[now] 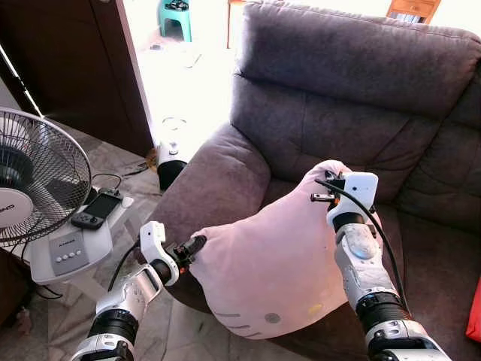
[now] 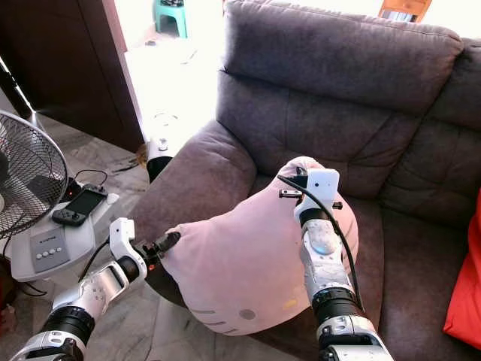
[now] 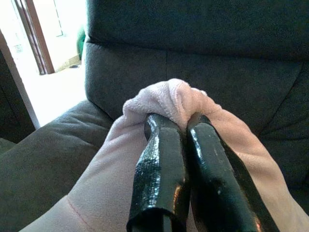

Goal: Move the pillow to the sofa from floor

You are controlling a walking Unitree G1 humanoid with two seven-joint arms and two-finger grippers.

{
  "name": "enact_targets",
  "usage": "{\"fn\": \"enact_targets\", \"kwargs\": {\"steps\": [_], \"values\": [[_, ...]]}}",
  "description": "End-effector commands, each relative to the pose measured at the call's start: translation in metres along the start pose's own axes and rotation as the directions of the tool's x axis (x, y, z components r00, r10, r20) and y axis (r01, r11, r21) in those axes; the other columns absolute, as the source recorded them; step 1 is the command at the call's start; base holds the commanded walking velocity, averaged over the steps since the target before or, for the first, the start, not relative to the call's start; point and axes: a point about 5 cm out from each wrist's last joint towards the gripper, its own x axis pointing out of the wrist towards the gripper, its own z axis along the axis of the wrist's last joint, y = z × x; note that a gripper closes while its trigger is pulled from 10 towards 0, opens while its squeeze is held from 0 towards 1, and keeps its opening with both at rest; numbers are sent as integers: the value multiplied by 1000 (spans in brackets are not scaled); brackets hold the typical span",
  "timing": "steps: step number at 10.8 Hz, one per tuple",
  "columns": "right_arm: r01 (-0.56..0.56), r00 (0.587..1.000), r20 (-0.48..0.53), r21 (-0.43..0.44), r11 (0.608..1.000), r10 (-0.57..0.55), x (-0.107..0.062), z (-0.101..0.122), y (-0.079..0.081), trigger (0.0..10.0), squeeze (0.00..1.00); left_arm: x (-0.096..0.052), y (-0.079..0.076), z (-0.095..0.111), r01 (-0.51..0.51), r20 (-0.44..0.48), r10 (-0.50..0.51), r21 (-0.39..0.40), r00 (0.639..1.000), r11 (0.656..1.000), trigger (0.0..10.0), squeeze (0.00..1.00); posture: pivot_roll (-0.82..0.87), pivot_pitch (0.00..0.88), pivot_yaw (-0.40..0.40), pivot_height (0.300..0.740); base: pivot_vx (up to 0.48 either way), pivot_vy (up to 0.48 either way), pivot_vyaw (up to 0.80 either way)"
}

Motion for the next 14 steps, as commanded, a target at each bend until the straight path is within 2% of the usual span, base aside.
{"fn": "enact_targets", "kwargs": {"steps": [1, 3, 13, 14], "values": [[6, 997, 73, 3, 1000, -6, 7, 19, -1, 10000, 0, -1, -2, -2, 23, -23, -22, 20, 999, 1000, 0, 0, 87, 43, -62, 740, 0, 0, 0], [7, 997, 73, 3, 1000, -7, 7, 19, -1, 10000, 0, -3, -5, -1, 50, -14, -50, 52, 999, 997, 0, 0, 88, 41, -62, 740, 0, 0, 0], [7, 997, 73, 3, 1000, -7, 7, 19, -1, 10000, 0, -3, -5, -1, 50, -14, -50, 52, 999, 997, 0, 0, 88, 41, -62, 740, 0, 0, 0], [48, 990, 130, -3, 999, -47, 3, 33, -11, 10000, 0, 2, -31, 50, -70, 223, -6, 329, 975, 942, 10000, 0, 83, 30, -42, 740, 0, 0, 0]]}}
